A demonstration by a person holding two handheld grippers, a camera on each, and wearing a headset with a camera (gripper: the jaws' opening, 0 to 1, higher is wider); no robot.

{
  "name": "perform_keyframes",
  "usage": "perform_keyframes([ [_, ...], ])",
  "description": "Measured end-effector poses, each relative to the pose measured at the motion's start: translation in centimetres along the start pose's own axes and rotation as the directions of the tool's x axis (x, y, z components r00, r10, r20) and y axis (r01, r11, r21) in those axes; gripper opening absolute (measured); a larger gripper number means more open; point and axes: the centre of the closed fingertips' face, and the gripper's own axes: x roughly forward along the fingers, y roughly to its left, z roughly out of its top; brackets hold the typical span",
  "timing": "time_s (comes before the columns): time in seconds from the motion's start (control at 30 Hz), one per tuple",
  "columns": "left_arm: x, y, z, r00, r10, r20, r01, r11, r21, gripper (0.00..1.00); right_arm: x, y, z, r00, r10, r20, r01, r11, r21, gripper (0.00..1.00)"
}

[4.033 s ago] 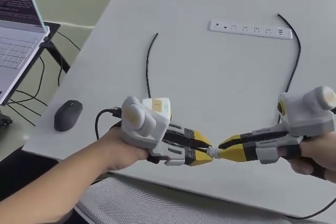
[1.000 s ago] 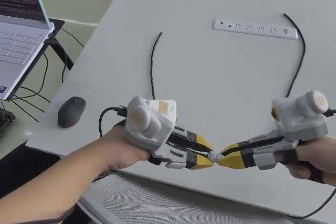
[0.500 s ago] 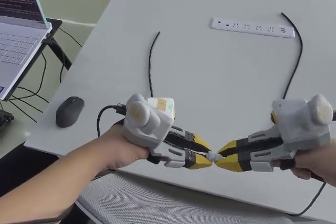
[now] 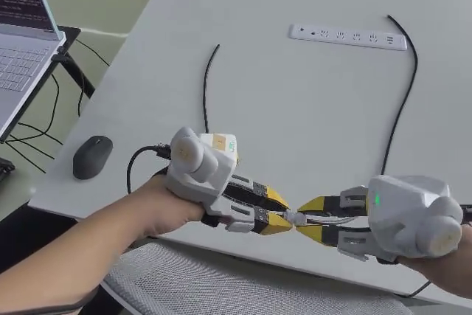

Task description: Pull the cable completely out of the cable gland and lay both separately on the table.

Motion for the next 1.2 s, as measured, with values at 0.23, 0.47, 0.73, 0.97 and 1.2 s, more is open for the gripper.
perform_keyframes([
  [0.23,-0.1,0.0,-0.3,1.0,0.005,0.005,-0.004,0.999,-0.037,0.15,0.4,0.1,-0.1,0.9995,-0.012,-0.03,0.011,0.999,-0.036,0.08],
  [0.47,0.0,-0.1,-0.4,1.0,0.007,0.005,-0.007,1.0,-0.03,0.15,0.4,0.2,-0.2,0.9993,0.001,-0.036,-0.002,0.999,-0.033,0.08],
  [0.73,0.1,-0.1,-0.3,0.9999,0.008,0.008,-0.008,1.0,-0.016,0.15,0.3,0.2,-0.3,0.9992,-0.003,-0.039,0.003,1.0,0.001,0.09],
  [0.97,0.0,0.1,-0.3,0.9997,0.024,0.005,-0.024,1.0,0.014,0.15,0.2,0.0,-0.2,0.9993,-0.019,-0.032,0.021,0.997,0.08,0.14],
  [1.2,-0.2,0.2,0.1,0.9982,0.06,0.005,-0.06,0.994,0.089,0.15,-1.4,-1.9,0.2,0.9912,-0.132,0.006,0.126,0.953,0.276,0.22],
])
